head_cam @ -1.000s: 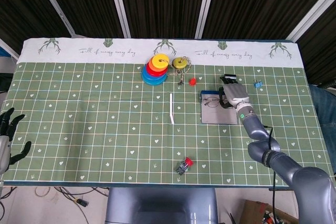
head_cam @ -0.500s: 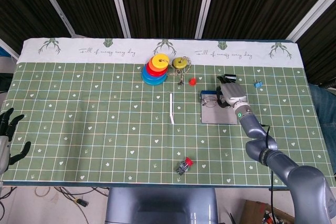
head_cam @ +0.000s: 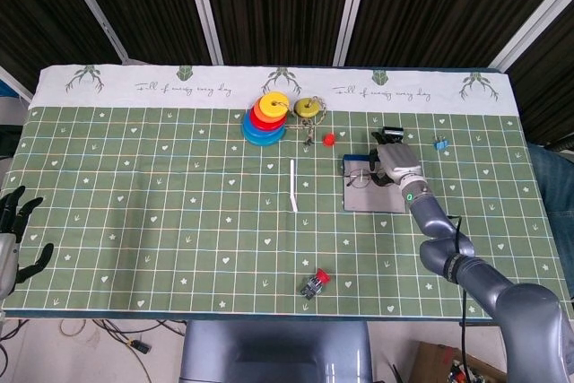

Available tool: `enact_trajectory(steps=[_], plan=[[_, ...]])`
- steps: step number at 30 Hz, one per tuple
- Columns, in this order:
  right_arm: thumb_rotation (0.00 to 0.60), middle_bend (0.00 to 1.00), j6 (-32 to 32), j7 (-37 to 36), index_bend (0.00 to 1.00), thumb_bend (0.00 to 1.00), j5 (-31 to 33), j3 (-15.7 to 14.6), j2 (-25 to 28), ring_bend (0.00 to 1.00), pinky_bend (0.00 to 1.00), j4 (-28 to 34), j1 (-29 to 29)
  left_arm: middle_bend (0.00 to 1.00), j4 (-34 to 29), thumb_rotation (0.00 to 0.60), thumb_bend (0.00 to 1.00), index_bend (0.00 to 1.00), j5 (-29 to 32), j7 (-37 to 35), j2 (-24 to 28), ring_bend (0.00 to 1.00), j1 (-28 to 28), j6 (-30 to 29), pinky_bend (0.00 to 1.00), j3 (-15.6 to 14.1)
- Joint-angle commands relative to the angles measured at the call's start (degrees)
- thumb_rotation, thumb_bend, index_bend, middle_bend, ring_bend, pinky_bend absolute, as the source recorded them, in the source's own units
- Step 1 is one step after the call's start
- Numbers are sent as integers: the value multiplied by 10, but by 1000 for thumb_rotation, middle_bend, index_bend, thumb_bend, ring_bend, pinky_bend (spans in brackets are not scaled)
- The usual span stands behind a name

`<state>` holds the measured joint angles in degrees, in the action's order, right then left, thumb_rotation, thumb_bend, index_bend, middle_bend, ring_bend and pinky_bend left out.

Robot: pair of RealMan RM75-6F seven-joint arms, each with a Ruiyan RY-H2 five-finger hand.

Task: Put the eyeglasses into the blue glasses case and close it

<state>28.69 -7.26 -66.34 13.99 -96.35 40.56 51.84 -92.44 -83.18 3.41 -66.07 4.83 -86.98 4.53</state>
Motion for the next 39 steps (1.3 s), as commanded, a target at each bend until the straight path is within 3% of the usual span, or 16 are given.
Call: enact_trajectory(steps=[1,10,12,15,21,26,31,39], plan=[[600,0,18,10,181,407,8,6,12,42,186,25,-8,0,0,600,313,135,1,0,0,0,0,1,0,0],[600,12,60,68,165,406,70,30,32,47,186,88,-23,0,-2,600,313,135,-1,0,0,0,-1,-2,0,0],[600,45,76,78,165,405,77,31,47,60,186,124,-33,0,-2,600,313,135,-1,-1,0,0,-1,-1,0,0],[600,164,107,88,164,406,72,25,78,164,213,195,-54,0,-1,600,313,135,0,-1,0,0,0,1,0,0],[600,439,192,138,163,459,57,1,126,475,532,314,-101,0,-3,600,313,135,-3,-1,0,0,-1,0,0,-1],[600,625,195,183,163,521,86,-18,141,661,739,358,-114,0,-3,600,313,135,-3,-3,1,0,-1,0,0,-2],[600,738,184,226,166,552,124,-33,141,767,816,365,-112,0,-3,600,313,139,-4,-2,0,0,-2,-1,0,-2],[600,787,152,264,172,593,173,-48,126,816,848,347,-96,0,-5,600,314,145,2,1,1,0,-2,1,0,-1]])
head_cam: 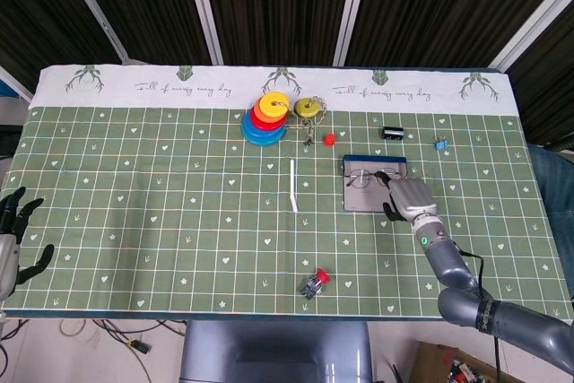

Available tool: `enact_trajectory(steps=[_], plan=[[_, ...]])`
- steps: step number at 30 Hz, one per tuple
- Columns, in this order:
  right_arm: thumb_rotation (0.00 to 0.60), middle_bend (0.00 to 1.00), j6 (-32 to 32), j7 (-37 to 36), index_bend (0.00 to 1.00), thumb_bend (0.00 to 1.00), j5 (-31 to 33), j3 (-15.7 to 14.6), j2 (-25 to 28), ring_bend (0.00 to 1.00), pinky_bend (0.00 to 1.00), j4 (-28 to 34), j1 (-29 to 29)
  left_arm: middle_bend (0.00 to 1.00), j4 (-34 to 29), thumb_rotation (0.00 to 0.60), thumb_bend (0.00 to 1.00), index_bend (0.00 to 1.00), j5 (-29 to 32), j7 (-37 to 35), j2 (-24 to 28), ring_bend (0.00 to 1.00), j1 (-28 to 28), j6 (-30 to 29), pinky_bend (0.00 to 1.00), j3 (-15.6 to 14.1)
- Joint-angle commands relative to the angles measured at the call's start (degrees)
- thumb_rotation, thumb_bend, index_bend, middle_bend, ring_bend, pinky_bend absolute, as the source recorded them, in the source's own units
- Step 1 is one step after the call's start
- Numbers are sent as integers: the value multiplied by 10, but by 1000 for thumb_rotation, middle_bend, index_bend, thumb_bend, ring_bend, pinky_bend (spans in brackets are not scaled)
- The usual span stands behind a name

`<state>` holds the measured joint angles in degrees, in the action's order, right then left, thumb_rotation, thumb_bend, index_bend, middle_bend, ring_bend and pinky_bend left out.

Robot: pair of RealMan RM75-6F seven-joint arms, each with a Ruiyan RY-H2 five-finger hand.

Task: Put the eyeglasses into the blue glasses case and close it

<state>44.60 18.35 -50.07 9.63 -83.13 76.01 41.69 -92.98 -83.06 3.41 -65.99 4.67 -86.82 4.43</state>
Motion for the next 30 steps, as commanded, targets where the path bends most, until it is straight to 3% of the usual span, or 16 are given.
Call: enact_trajectory(steps=[1,30], plan=[[600,787,-9,10,172,600,15,-5,-9,817,847,-10,7,0,0,600,314,145,2,2,0,0,0,0,0,1],[600,792,-18,21,172,618,51,-10,-36,820,848,-48,24,0,-2,600,314,145,8,7,-1,0,-1,1,0,3]])
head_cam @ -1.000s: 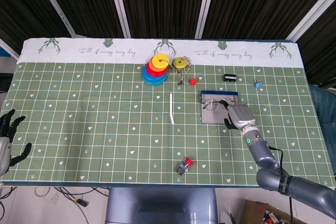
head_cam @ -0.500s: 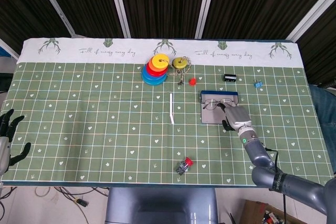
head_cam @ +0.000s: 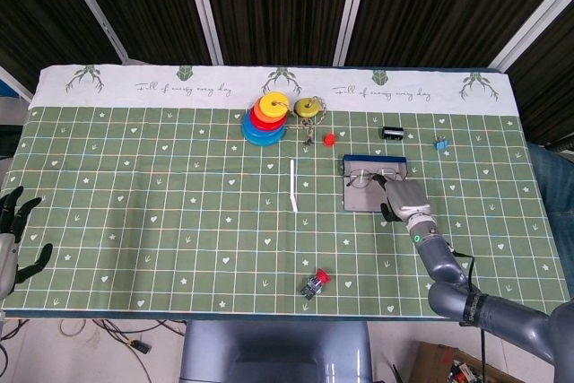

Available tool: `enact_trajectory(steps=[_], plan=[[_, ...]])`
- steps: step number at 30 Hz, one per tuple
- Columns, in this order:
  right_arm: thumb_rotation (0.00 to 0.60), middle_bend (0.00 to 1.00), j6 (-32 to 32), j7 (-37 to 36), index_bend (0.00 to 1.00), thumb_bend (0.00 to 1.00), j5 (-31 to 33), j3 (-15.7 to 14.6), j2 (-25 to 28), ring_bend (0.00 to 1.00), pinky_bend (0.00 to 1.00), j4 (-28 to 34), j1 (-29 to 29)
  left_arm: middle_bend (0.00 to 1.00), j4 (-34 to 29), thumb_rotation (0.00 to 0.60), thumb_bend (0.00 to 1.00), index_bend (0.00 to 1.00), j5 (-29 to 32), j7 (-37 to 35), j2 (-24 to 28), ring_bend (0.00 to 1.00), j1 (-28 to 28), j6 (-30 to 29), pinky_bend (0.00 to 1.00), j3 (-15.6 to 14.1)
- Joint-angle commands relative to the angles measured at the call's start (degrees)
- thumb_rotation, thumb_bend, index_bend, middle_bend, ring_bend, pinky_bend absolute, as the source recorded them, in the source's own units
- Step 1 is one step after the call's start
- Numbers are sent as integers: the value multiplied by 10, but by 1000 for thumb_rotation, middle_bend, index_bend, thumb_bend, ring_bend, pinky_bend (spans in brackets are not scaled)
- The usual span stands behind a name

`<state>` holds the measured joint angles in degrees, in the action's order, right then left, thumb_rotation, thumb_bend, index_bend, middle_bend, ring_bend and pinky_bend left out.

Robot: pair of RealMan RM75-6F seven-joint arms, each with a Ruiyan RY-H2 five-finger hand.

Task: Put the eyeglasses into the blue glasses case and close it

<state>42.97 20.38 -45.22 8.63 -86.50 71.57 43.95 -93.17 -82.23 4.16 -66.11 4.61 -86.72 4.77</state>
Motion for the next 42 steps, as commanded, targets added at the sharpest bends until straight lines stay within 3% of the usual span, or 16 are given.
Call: enact_trajectory(steps=[1,30,39,42], plan=[[600,792,-3,0,172,618,4,1,-3,821,848,-6,2,0,0,600,314,145,0,0,0,0,0,0,0,0],[600,798,-30,-2,127,641,72,24,-39,829,851,-87,32,0,-2,600,314,145,1,-3,2,0,0,2,0,0],[600,788,-19,0,56,639,75,21,-23,825,851,-55,25,0,-2,600,314,145,1,-1,2,0,0,3,0,0],[600,732,-8,-6,11,591,67,21,-9,803,845,-27,18,0,-2,600,314,145,2,0,2,0,0,3,0,-1]])
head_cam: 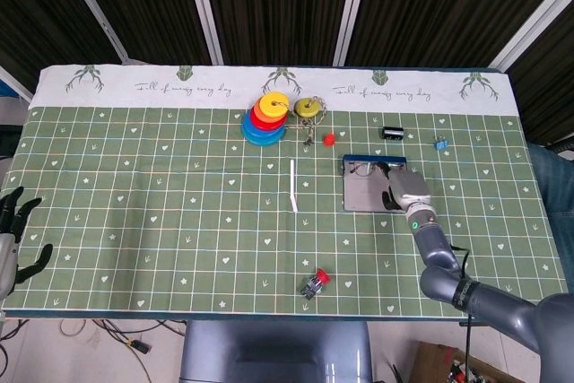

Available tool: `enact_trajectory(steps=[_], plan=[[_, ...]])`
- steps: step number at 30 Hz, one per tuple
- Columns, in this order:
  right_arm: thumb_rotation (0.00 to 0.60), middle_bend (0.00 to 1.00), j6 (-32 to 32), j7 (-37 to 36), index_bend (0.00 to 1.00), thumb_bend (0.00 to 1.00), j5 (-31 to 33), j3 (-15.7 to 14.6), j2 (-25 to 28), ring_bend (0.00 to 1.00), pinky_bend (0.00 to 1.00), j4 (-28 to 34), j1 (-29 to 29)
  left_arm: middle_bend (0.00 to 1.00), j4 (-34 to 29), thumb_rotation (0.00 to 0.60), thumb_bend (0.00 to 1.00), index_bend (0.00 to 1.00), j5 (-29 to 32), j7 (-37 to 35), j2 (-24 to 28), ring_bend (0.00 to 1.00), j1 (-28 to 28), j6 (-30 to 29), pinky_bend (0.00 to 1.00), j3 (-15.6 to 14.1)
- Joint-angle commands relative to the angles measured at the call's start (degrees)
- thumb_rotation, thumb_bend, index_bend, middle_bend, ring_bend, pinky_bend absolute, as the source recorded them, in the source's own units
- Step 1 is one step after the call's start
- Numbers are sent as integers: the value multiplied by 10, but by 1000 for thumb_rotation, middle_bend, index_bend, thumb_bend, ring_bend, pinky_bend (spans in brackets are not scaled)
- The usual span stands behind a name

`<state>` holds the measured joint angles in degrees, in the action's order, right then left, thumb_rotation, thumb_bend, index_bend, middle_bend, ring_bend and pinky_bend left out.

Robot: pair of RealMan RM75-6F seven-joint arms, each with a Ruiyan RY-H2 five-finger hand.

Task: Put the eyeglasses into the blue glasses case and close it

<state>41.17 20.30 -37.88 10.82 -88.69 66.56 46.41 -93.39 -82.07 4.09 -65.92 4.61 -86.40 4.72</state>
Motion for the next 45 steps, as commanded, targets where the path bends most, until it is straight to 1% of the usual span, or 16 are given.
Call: enact_trajectory(steps=[1,3,5,6,8,9,10,14,20,26,34,39,45], plan=[[600,694,13,-8,2,561,-10,0,18,782,830,34,-10,0,0,600,314,145,0,1,0,0,0,0,0,0],[600,585,24,-18,0,492,-26,0,33,690,748,65,-19,0,-1,600,314,145,1,2,0,0,0,1,0,0],[600,435,31,-27,0,413,-48,-4,48,515,575,93,-27,0,-1,600,314,145,1,3,0,0,0,1,0,0],[600,392,35,-30,0,392,-59,-6,53,454,507,102,-31,0,-1,600,314,145,1,4,0,0,0,1,0,0],[600,302,45,-36,0,347,-87,-13,63,317,336,119,-39,0,-1,600,314,145,1,5,-1,0,0,1,0,-1],[600,274,51,-40,0,330,-102,-17,67,273,283,125,-44,0,-1,600,314,145,0,5,-1,0,0,1,0,-1],[600,262,57,-42,4,320,-113,-20,68,255,264,128,-47,0,-1,600,314,145,0,6,-1,0,0,0,0,-1],[600,218,80,-57,58,285,-152,-26,61,208,237,123,-59,0,-2,600,314,145,1,5,0,0,-1,0,0,-1],[600,172,84,-66,91,263,-175,-32,43,161,212,90,-63,0,-2,600,314,145,1,6,-1,0,-1,0,0,-1],[600,205,108,-65,147,263,-200,-34,8,188,212,41,-67,0,-2,600,314,145,4,8,0,0,-1,1,0,0],[600,213,114,-73,158,270,-218,-33,-19,198,212,9,-72,0,-3,600,315,145,4,10,-1,0,-1,1,0,0],[600,213,127,-90,162,271,-236,-30,-37,198,212,-13,-78,0,-3,600,315,145,4,9,-1,0,-1,0,0,0],[600,213,124,-106,171,270,-251,-28,-50,198,212,-33,-81,0,-2,600,314,145,4,8,-1,0,-1,0,0,0]])
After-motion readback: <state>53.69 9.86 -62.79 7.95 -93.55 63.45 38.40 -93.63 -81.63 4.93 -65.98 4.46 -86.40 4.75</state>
